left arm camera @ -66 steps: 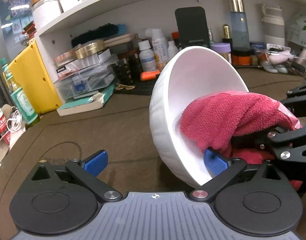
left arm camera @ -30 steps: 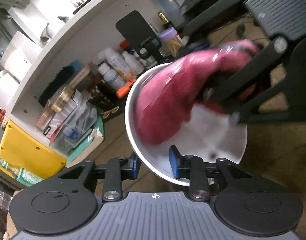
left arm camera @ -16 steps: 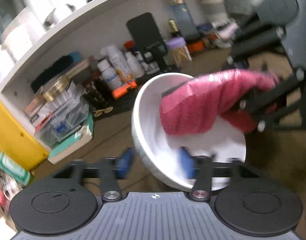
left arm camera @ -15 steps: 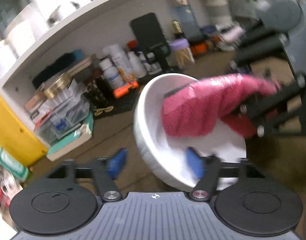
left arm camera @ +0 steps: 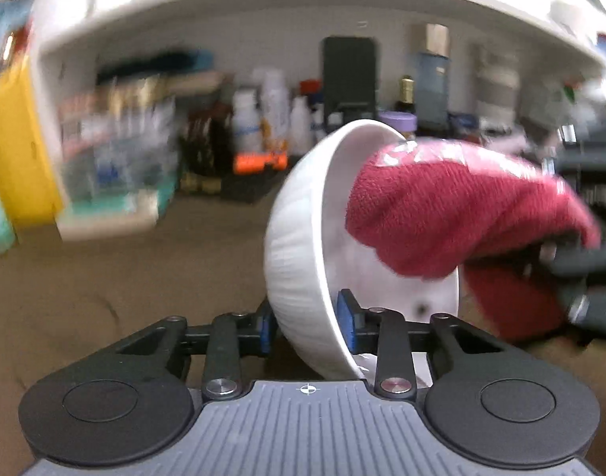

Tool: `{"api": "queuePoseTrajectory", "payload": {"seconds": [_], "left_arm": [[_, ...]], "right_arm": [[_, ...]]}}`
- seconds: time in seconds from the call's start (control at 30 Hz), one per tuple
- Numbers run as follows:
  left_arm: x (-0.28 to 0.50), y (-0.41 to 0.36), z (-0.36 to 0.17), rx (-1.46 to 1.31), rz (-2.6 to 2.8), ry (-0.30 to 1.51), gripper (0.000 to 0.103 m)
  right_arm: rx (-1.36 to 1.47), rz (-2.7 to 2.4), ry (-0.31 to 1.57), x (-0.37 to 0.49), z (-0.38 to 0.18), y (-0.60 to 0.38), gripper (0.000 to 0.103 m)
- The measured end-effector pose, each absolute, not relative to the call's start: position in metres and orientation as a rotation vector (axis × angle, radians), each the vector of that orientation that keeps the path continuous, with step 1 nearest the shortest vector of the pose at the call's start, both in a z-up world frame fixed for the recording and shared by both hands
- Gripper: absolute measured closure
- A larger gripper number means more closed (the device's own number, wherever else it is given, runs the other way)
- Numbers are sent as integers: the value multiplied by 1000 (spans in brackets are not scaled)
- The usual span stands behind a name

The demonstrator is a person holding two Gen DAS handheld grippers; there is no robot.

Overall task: Clean bowl
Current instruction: 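Scrub the bowl bottom with the towel in the right gripper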

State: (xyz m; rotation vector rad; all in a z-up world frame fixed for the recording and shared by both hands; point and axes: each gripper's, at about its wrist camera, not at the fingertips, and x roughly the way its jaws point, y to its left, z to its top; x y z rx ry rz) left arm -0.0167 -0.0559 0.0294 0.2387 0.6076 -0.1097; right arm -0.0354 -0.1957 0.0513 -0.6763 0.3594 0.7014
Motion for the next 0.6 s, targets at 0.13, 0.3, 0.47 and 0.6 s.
{"api": "queuePoseTrajectory", "payload": {"seconds": [0.13,0.3,0.47,0.6], "left_arm": [[-15,-52,45,421,-160,664,76],[-16,-52,49,506,-203,755,73],[-17,-46,35,478,-230,797,62],[-19,-42,35,457,-241,793,62]], "right_arm": [[-733,725,372,-48,48,-194,81],[-763,687,403,-48,30,-179,81],[-637,679,311,-34,47,-169,81],[-598,812,269,-35,57,-163,81]]}}
